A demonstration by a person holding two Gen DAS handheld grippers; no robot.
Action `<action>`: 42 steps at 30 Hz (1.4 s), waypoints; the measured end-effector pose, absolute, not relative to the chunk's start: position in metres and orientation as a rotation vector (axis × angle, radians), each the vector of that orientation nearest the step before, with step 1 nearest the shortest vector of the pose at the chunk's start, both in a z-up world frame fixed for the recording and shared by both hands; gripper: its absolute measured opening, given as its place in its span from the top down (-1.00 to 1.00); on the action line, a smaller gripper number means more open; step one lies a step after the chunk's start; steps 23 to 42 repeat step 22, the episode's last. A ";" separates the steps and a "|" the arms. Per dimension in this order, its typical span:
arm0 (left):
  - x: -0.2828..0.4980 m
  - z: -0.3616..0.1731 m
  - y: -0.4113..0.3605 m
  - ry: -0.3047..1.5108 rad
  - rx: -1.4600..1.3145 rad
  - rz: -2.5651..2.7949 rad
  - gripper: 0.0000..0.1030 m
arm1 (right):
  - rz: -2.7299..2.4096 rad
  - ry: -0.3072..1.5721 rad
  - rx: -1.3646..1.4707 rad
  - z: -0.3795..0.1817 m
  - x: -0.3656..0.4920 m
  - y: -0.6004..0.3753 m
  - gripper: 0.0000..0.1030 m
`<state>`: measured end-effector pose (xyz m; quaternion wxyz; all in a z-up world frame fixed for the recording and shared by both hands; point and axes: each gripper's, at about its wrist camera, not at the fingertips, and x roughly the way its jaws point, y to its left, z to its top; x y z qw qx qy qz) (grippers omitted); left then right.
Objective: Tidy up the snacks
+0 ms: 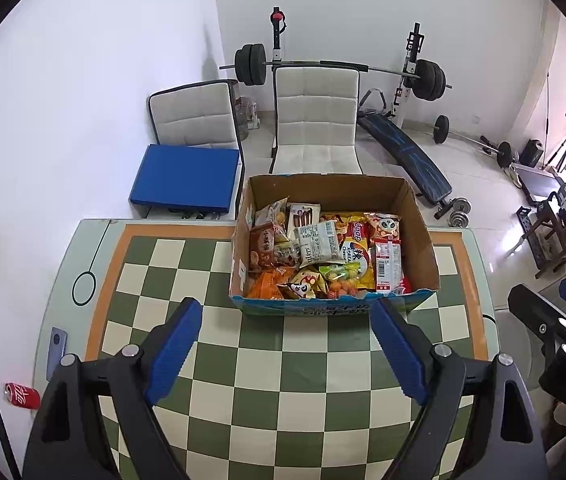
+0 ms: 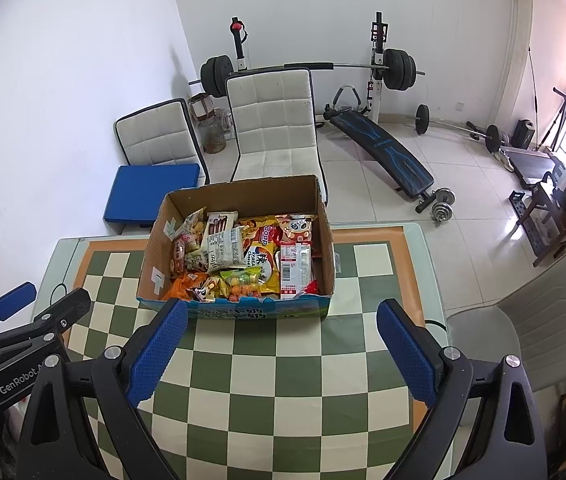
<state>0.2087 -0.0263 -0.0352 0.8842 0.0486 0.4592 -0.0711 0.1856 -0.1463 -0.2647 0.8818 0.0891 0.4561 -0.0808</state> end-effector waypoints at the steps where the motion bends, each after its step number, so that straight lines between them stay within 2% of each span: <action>1: 0.209 -0.035 -0.026 0.954 0.099 -0.149 -0.68 | -0.168 0.949 0.181 -0.265 0.186 -0.147 -0.89; 42: 0.209 -0.028 -0.022 0.932 0.100 -0.145 -0.68 | -0.183 0.943 0.185 -0.261 0.186 -0.145 -0.89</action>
